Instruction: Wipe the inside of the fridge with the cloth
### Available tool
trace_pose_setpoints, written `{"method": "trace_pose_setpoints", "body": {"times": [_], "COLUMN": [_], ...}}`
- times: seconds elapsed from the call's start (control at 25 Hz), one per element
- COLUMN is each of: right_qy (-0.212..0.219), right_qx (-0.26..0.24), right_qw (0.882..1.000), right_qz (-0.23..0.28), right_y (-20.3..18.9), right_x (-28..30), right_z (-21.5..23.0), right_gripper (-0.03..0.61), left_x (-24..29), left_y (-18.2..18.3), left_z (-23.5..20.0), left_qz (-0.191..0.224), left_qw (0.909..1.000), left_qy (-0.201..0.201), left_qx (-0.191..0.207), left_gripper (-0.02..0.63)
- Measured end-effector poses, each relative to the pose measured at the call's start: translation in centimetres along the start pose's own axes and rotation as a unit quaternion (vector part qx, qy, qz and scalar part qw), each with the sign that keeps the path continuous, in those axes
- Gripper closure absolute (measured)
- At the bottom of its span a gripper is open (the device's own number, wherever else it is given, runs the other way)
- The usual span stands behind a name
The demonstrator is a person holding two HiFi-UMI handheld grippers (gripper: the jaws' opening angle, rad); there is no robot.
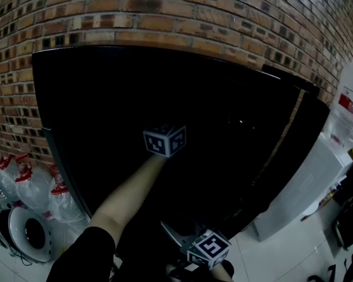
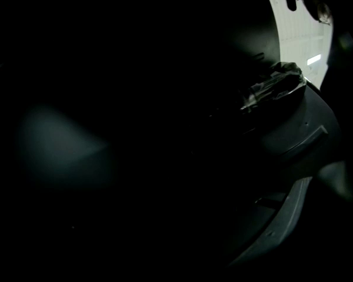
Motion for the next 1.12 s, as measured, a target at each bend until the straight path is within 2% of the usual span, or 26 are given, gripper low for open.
{"method": "trace_pose_setpoints", "body": {"times": [0.2, 0.44, 0.6, 0.72, 0.84, 1.12], "right_qy": [0.001, -0.008, -0.006, -0.006, -0.015, -0.022], "right_qx": [-0.003, -0.001, 0.0, -0.002, -0.015, -0.024], "right_qw": [1.0, 1.0, 1.0, 1.0, 1.0, 0.999], "right_qz": [0.002, 0.001, 0.001, 0.001, -0.012, -0.015], "right_y": [0.3, 0.2, 0.5, 0.6, 0.5, 0.9], "right_x": [-0.2, -0.2, -0.5, -0.8, -1.5, -4.7], "right_z": [0.0, -0.1, -0.4, -0.8, -1.3, -3.1], "right_gripper": [0.476, 0.474, 0.476, 0.476, 0.474, 0.476], "left_x": [0.5, 0.7, -0.9, -3.2, -5.5, -10.1], "left_y": [-0.8, -1.3, -1.0, -0.7, 0.0, 0.4], "left_z": [-1.0, -1.3, -1.2, -0.6, 0.6, 6.3], "left_qz": [0.007, -0.013, -0.027, -0.019, 0.0, -0.003], "left_qw": [0.9999, 0.9991, 0.9974, 0.9975, 0.9984, 0.997], "left_qy": [0.01, 0.039, 0.064, 0.068, 0.05, -0.063], "left_qx": [0.001, 0.007, 0.02, 0.003, -0.026, -0.045], "left_gripper": [0.568, 0.568, 0.568, 0.568, 0.568, 0.568]}}
Point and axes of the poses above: the fingertips, and each gripper's own axes: x forward along the fingers, z to its right, y out of its top, the point moved 9 cm from there along -x, backward along the fingers
